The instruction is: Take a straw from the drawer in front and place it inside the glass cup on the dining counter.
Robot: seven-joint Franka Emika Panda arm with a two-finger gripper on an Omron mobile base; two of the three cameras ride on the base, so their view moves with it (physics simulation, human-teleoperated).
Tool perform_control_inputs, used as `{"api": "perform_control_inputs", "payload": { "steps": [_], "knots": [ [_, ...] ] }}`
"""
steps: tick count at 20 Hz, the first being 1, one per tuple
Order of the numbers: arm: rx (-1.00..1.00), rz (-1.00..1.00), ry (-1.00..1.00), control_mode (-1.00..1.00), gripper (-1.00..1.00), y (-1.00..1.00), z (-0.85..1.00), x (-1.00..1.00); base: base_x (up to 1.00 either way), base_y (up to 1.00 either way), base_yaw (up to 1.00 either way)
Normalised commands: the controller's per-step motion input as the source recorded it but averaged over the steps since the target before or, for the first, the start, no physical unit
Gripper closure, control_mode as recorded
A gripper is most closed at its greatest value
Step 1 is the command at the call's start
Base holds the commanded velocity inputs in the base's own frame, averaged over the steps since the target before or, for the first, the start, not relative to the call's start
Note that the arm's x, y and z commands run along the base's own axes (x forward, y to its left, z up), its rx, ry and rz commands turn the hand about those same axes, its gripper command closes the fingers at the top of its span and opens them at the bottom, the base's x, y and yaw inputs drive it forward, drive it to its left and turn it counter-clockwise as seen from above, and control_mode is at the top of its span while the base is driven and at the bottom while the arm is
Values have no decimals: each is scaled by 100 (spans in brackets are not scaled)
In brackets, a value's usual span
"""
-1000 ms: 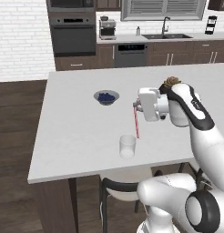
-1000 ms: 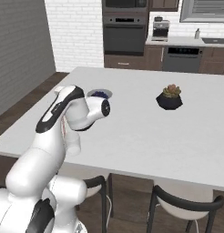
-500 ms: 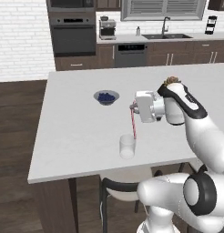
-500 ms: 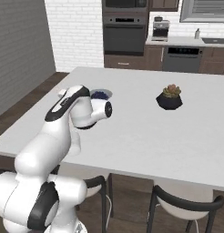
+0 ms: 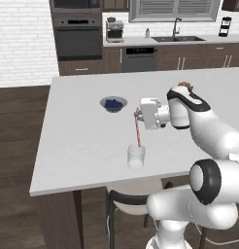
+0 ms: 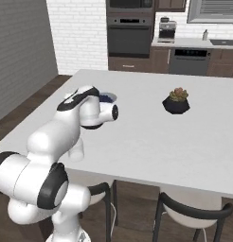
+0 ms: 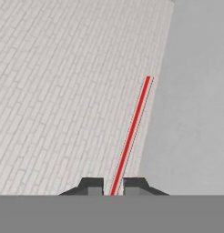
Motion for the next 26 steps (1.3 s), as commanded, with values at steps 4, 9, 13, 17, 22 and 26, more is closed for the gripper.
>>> {"api": "perform_control_inputs", "payload": {
  "steps": [4,9,13,17,22,26],
  "knots": [
    [0,5,-2,-100,100,0,-13,27,0,0,0],
    [0,5,-3,-100,100,0,-17,13,0,0,0],
    [0,6,-3,-100,100,2,-20,0,0,0,0],
    [0,6,-3,-100,100,6,-24,0,0,0,0],
    [0,6,-5,-100,100,12,-24,0,0,0,0],
    [1,6,-7,-100,100,7,-22,8,0,0,0]
  ]
}}
